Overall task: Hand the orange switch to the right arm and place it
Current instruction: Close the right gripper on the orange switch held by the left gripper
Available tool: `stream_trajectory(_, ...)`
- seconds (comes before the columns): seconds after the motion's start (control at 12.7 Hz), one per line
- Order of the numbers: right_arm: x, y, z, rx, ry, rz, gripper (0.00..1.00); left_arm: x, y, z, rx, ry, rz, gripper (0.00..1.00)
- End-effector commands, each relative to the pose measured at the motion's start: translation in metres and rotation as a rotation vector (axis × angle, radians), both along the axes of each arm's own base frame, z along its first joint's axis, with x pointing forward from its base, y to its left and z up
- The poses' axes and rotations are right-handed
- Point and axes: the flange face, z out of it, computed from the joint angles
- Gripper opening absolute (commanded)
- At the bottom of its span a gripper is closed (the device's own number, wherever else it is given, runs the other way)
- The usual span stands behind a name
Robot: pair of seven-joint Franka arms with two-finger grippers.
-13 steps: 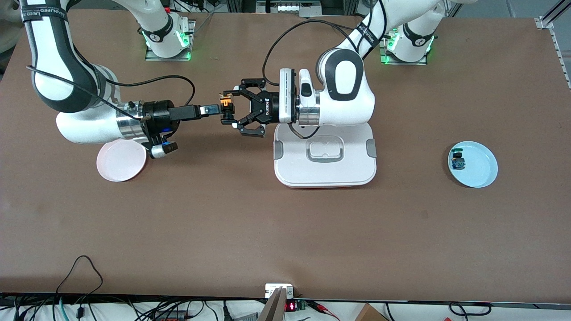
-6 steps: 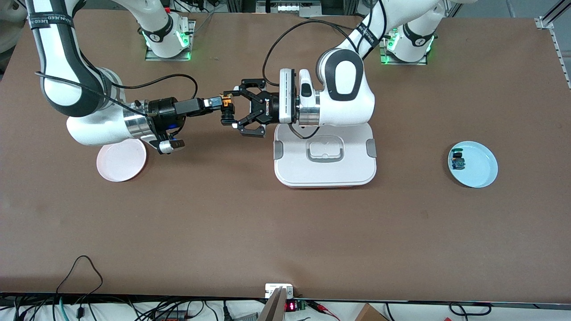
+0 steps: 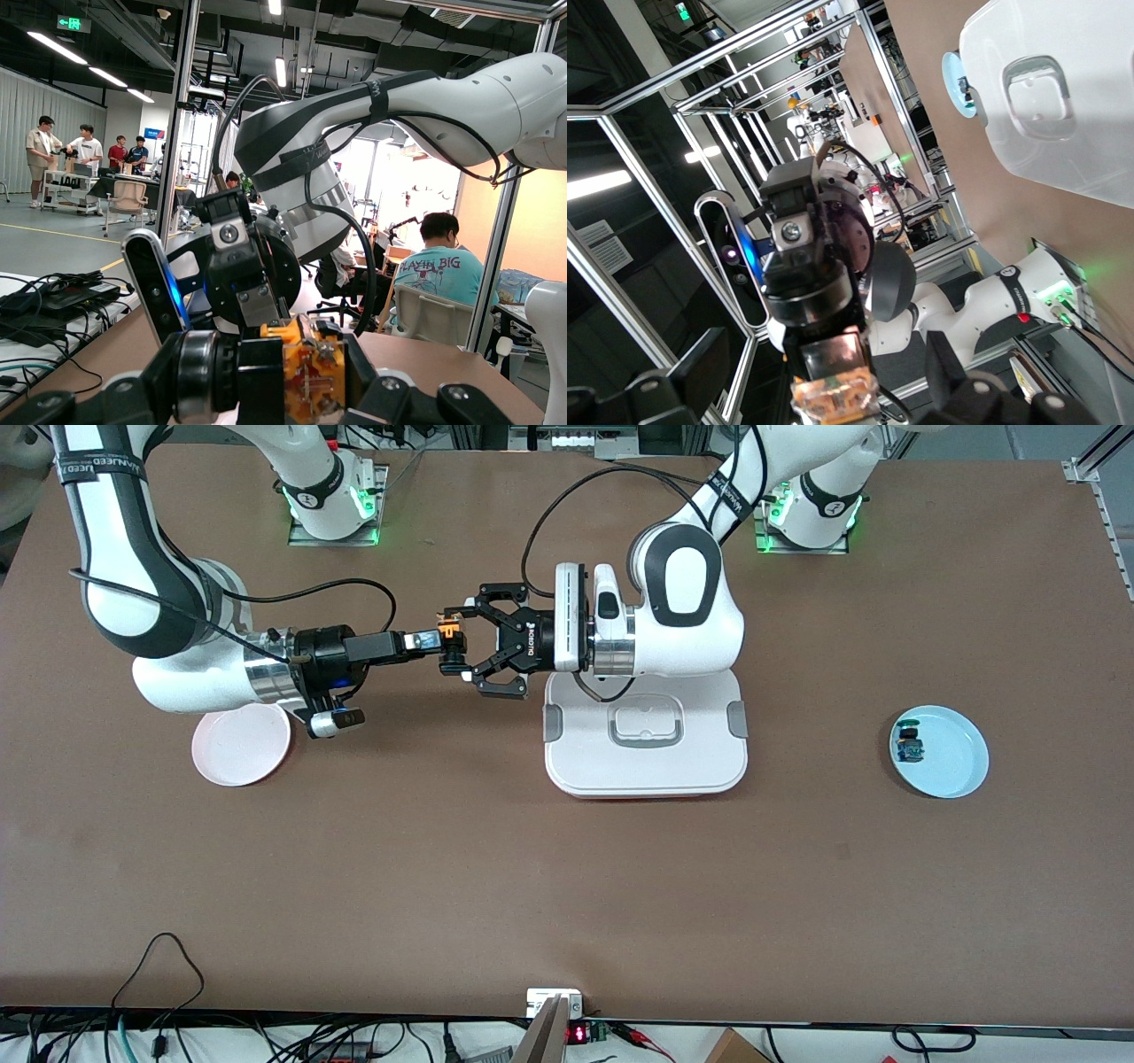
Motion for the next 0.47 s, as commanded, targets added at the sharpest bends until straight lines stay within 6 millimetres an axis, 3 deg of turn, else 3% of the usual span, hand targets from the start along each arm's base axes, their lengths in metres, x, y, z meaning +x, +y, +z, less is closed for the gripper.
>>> stream_trajectory(0.0,0.0003,0.0076,-0.0007,0.016,-0.01,-0.019,0.97,0.0027,-0.0022,0.0026,-0.017,0.012,0.017,0.0)
stream_trajectory(0.24,-0.0004,0.0068,-0.0021,0.015,-0.011,-0.017,0.95,0.0028,-0.0021,0.0025,-0.016,0.012,0.018,0.0)
stream_trajectory(0.31,-0.0004,0.0068,-0.0021,0.015,-0.011,-0.016,0.86,0.0029,-0.0021,0.0015,-0.015,0.013,0.018,0.0)
stream_trajectory(0.39,-0.0005,0.0067,-0.0012,0.015,-0.01,-0.016,0.7,0.0029,-0.0021,0.0015,-0.015,0.012,0.018,0.0)
